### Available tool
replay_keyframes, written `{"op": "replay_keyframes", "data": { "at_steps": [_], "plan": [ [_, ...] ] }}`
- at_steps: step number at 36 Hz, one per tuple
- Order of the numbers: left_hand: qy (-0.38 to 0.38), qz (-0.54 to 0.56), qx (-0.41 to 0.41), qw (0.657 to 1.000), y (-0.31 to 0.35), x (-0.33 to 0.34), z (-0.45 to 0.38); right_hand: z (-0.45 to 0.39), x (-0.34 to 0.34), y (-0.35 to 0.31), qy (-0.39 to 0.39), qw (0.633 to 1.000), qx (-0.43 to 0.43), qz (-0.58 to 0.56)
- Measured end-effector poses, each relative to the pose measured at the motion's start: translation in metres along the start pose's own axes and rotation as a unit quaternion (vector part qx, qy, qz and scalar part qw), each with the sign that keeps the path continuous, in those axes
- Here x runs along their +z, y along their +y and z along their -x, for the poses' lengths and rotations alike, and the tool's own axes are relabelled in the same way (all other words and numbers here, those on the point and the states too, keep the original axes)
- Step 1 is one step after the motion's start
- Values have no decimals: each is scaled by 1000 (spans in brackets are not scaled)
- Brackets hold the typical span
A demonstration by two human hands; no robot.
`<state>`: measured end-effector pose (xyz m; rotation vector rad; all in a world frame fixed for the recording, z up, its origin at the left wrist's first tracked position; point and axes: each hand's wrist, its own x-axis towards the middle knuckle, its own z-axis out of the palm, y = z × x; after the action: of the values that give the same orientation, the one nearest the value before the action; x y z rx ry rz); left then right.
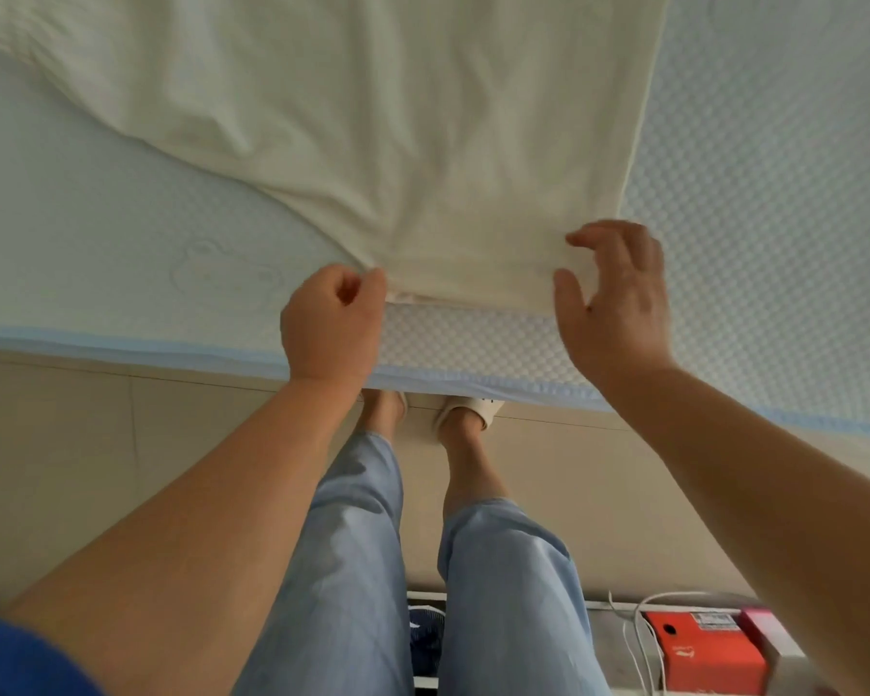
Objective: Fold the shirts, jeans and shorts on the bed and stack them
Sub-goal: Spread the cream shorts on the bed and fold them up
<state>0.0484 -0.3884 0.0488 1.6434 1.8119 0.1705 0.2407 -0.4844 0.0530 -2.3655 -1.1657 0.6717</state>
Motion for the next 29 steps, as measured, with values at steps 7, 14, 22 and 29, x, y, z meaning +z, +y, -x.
{"op": "replay_keyframes", "data": {
  "at_steps": [7,14,22,29],
  "plan": [
    [-116,-267,223,930,-7,16,-40,-27,24,25,-169,957,-109,211],
    [-162,-373,209,889,-39,1,-60,-24,10,50,-197,935,-75,284],
    [-159,-370,174,899,-50,-36,-83,-8,5,28,-205,943,-121,234],
    [-135,-359,184,905,-39,-40,-83,-7,8,23,-196,951,-109,214]
  ]
}}
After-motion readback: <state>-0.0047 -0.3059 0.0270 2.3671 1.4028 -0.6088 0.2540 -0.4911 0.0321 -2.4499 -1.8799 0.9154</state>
